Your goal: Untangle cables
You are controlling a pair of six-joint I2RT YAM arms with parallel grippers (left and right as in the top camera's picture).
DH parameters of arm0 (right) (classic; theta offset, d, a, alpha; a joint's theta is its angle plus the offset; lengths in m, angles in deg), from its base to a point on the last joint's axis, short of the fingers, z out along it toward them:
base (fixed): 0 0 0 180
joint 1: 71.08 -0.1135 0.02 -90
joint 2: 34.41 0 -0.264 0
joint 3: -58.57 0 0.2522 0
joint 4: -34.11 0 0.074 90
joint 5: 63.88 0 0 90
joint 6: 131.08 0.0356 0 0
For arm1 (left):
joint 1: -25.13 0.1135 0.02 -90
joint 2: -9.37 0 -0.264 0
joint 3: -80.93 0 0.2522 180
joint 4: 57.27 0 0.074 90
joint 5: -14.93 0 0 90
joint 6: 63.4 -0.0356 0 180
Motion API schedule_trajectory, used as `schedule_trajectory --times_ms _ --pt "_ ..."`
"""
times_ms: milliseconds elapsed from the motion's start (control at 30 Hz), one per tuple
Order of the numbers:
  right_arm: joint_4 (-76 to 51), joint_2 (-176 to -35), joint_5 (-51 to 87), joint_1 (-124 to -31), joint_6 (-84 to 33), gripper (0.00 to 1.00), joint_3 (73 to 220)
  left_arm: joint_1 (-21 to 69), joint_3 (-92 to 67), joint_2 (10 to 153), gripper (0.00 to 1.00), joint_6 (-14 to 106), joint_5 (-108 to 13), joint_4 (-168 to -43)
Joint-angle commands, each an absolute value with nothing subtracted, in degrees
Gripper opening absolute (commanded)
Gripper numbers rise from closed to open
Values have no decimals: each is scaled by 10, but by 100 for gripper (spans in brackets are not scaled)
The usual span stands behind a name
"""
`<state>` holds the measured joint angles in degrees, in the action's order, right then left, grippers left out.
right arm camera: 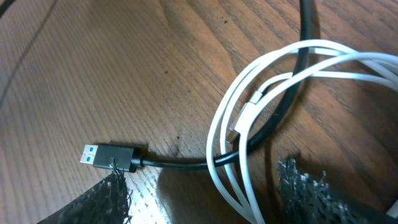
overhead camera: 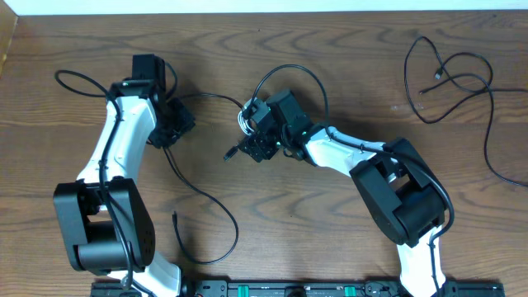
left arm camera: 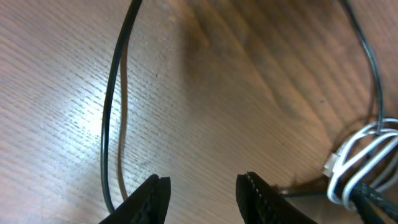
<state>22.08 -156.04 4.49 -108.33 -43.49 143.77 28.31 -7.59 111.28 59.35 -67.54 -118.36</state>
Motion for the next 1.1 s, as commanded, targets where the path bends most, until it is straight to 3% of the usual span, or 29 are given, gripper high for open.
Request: schedule_trajectory --times_ms 0,233,333,433,733,1067 --pt "221 -1573 67 -1090 -475 73 1435 283 -35 1122 45 585 -687 -1158" --pt "219 -1573 67 -1091 -485 41 1435 283 25 1122 46 588 -687 -1100" --pt "218 -1573 67 -1090 -485 15 1435 283 45 1122 46 588 -687 -1088" --pt "219 -1573 67 -1089 -485 2 1435 283 62 1122 46 588 -687 -1075" --pt "206 -1498 -14 -1066 -436 1 1435 283 74 1123 46 588 -694 -1065" --pt "148 -1340 -16 -1049 -414 1 1435 283 74 1122 46 588 -693 -1065"
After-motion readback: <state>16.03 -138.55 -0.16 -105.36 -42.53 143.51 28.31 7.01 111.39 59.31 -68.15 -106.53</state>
